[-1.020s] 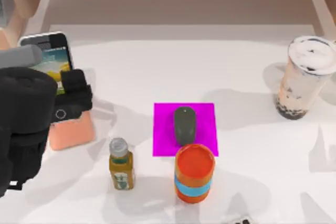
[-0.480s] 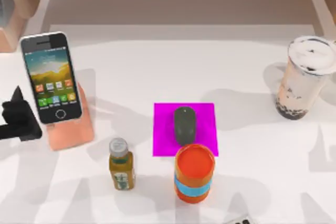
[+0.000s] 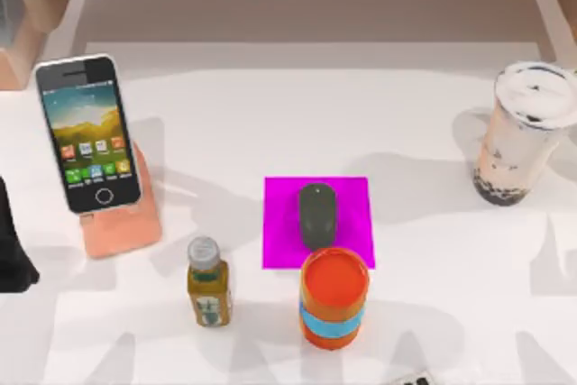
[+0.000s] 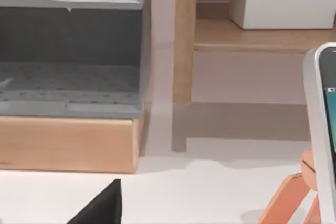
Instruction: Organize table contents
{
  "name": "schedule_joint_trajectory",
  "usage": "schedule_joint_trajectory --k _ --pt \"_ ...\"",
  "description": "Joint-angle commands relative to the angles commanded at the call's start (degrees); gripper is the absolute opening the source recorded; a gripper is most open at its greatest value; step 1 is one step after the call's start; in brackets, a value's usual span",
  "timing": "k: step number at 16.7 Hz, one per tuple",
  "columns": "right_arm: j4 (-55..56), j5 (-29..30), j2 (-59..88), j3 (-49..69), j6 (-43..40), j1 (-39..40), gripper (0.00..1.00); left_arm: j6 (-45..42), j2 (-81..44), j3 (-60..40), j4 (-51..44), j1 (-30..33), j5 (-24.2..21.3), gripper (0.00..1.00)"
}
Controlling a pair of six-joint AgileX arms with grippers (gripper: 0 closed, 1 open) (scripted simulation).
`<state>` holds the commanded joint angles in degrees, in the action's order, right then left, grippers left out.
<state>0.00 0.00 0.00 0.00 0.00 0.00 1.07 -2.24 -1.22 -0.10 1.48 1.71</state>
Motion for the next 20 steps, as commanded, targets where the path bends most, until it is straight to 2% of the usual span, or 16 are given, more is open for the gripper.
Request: schedule_joint_trajectory --k 2,8,11,15,20 --pt "0.0 0.0 0.0 0.0 0.0 0.0 1.00 -1.0 2.1 1.1 0.1 -1.4 -1.6 1.00" --pt "0.0 0.0 0.0 0.0 0.0 0.0 1.00 -1.1 2.2 1.2 0.1 -1.5 -1.7 1.00" --pt "3.3 2.2 3.1 -0.6 0.2 1.3 1.00 -1.1 2.2 1.2 0.1 -1.5 -1.7 1.00" --pt "14.4 8.5 14.4 -1.8 0.8 5.8 1.00 -1.1 2.2 1.2 0.1 -1.5 -1.7 1.00" --pt "35.3 17.2 39.2 -2.0 1.7 13.5 1.00 -1.1 2.2 1.2 0.1 -1.5 -1.7 1.00"
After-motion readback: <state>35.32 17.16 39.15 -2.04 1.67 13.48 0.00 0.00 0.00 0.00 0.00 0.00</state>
